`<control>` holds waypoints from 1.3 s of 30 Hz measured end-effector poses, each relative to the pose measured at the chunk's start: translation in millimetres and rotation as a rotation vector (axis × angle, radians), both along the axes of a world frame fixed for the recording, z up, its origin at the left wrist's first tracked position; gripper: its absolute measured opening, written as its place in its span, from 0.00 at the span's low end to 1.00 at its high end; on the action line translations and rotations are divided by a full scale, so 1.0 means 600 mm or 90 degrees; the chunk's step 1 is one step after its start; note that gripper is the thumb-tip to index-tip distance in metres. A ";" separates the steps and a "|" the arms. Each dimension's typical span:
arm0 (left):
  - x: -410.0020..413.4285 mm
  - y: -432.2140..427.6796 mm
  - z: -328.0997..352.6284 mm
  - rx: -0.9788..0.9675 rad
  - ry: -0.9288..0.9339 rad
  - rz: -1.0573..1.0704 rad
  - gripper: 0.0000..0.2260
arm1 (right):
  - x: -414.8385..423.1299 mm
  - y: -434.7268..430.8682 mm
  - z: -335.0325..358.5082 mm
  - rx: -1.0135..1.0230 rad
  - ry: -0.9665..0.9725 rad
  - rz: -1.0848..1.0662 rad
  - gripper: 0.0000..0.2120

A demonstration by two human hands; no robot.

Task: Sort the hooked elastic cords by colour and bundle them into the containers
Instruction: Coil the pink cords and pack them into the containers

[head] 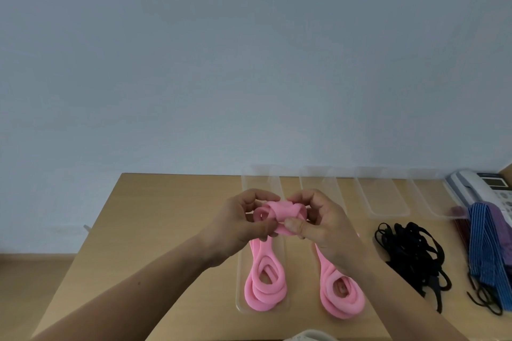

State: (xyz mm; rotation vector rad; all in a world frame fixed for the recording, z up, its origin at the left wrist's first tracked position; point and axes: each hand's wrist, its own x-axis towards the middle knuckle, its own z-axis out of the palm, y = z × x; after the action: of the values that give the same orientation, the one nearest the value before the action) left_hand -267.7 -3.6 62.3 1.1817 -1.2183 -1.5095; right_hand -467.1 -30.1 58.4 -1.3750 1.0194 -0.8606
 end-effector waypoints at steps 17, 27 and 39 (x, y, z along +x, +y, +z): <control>-0.005 0.005 -0.009 -0.095 -0.032 -0.001 0.13 | 0.004 -0.004 0.008 0.040 0.026 -0.001 0.09; 0.026 0.008 -0.012 -0.120 -0.140 -0.019 0.09 | 0.018 -0.004 0.002 0.103 -0.045 -0.077 0.05; 0.027 0.001 -0.019 -0.172 -0.231 0.048 0.11 | 0.040 -0.004 0.001 0.066 -0.011 -0.084 0.05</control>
State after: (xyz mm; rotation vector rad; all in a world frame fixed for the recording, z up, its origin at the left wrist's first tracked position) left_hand -251.6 -2.8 50.8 1.3342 -1.5427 -1.0615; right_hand -442.9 -32.3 58.8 -1.2210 1.1356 -0.9021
